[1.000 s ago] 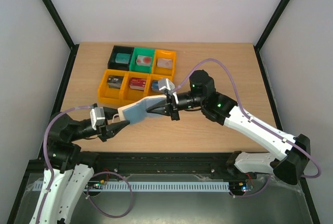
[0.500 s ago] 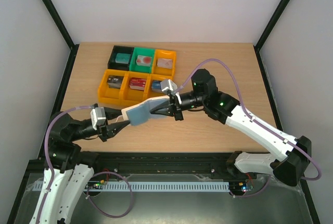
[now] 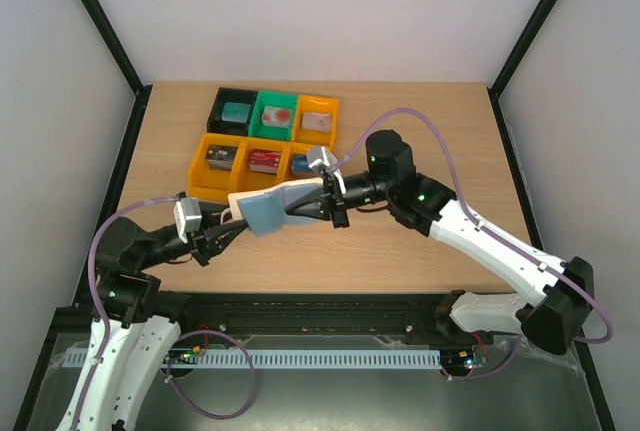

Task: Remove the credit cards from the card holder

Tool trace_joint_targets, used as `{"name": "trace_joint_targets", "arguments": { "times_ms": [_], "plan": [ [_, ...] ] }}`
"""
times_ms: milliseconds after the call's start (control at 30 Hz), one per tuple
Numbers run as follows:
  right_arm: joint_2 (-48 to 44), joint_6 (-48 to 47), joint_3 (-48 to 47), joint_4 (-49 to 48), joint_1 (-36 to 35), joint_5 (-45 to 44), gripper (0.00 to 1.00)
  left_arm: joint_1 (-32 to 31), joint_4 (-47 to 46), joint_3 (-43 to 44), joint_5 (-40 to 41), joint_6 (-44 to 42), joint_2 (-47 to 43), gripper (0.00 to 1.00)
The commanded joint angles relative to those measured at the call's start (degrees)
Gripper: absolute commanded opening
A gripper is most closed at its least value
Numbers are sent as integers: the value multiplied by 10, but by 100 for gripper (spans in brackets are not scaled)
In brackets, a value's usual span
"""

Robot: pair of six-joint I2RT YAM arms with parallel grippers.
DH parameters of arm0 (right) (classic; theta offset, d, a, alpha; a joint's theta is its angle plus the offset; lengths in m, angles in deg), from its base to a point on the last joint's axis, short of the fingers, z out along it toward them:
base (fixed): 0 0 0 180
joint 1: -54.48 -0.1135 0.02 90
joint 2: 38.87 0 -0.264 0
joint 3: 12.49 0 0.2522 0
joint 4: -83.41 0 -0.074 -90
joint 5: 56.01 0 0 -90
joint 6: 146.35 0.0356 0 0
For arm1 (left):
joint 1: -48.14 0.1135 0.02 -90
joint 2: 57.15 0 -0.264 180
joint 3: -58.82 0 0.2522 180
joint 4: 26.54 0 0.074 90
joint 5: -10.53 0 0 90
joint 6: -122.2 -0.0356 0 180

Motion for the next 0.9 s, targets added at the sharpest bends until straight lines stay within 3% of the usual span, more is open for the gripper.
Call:
{"name": "trace_joint_targets", "arguments": {
  "times_ms": [0, 200, 367, 867],
  "plan": [
    [12, 47, -11, -68, 0, 25, 2, -4, -19, -10, 15, 17, -1, 31],
    [28, 71, -10, -100, -11, -1, 2, -9, -50, -20, 29, 42, 4, 33],
    [46, 83, -15, -121, -27, -40, 2, -18, -68, -29, 33, 60, 11, 40],
    [82, 86, -29, -132, -66, -53, 2, -20, -42, -34, 80, 55, 10, 46]
  ]
}}
